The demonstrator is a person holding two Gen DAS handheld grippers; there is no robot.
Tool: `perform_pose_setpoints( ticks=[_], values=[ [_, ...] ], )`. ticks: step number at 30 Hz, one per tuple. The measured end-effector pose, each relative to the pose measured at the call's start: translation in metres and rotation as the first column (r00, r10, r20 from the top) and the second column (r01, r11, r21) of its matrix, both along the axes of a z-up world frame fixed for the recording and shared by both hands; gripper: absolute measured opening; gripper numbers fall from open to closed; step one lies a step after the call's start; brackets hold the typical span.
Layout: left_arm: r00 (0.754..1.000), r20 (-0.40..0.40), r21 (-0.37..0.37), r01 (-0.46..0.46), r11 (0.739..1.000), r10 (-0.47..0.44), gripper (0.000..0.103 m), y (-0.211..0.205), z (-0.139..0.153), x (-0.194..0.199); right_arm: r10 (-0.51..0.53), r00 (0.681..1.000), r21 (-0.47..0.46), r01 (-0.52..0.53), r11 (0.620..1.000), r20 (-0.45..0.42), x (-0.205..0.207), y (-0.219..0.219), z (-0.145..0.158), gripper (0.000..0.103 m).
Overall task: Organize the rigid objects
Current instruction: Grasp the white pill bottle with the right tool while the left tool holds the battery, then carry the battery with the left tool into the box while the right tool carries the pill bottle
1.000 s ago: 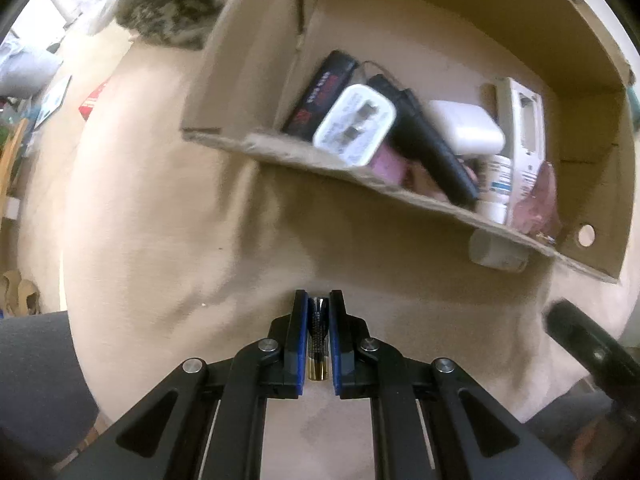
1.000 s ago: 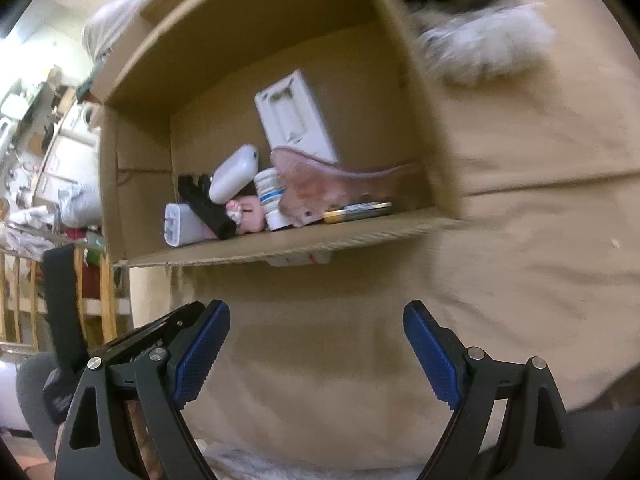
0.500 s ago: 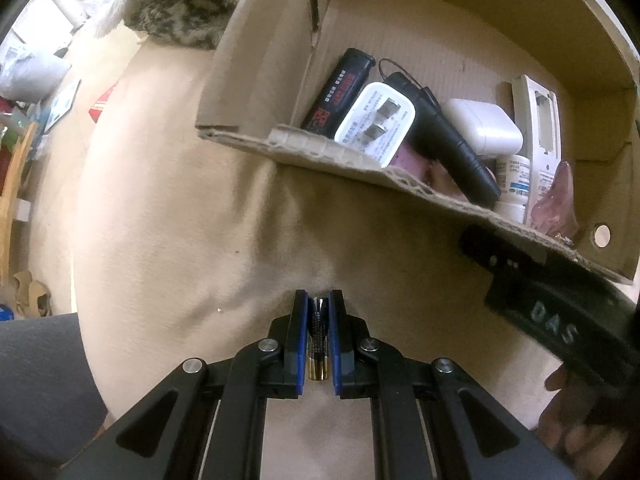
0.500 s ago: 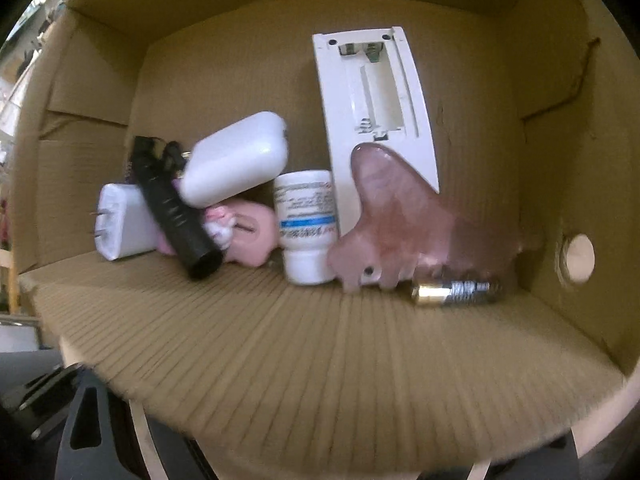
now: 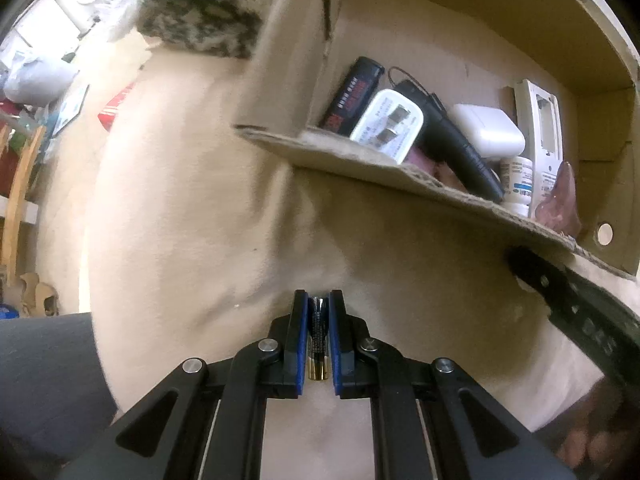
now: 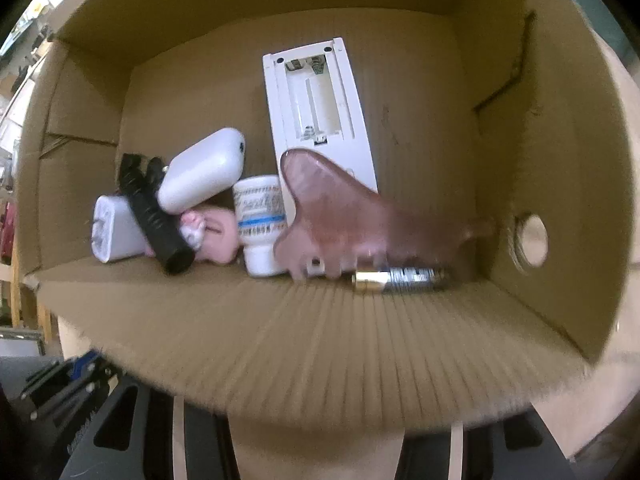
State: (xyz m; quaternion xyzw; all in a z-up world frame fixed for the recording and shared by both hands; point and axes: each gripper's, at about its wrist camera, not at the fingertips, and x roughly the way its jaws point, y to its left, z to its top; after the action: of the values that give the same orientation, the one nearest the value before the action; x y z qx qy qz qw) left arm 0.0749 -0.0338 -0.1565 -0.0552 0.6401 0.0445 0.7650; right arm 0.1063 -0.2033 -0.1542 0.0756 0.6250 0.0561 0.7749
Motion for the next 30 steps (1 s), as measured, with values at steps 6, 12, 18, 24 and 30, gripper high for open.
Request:
perform_pose_setpoints(
  ticks=[6, 12, 18, 24, 30],
  values=[
    [1.000, 0.019, 0.021, -0.009, 1.000, 0.009, 0.009, 0.006, 0.016, -0.002, 0.031, 0.999, 0.061, -0.034, 0.998, 0.040, -0.029, -0.006, 0.029, 0.049],
    [0.996, 0.084, 0.009, 0.017, 1.000, -0.018, 0.009, 0.005, 0.050, -0.007, 0.041, 0.994, 0.121, -0.053, 0.991, 0.097, -0.052, -0.023, 0.061, 0.049],
    [0.979, 0.198, 0.005, 0.043, 0.999, -0.043, 0.009, 0.011, 0.100, -0.005, 0.027, 0.978, 0.155, -0.060, 0.986, 0.207, -0.047, -0.021, 0.099, 0.049],
    [0.955, 0.289, 0.025, 0.061, 0.998, -0.065, 0.009, 0.007, 0.135, 0.023, 0.020, 0.957, 0.144, -0.064, 0.987, 0.290, -0.024, -0.029, 0.126, 0.049],
    [0.948, 0.310, 0.032, 0.067, 0.997, -0.074, 0.009, 0.003, 0.143, 0.059, 0.018, 0.947, 0.138, -0.065, 0.988, 0.321, 0.002, -0.035, 0.145, 0.049]
  ],
)
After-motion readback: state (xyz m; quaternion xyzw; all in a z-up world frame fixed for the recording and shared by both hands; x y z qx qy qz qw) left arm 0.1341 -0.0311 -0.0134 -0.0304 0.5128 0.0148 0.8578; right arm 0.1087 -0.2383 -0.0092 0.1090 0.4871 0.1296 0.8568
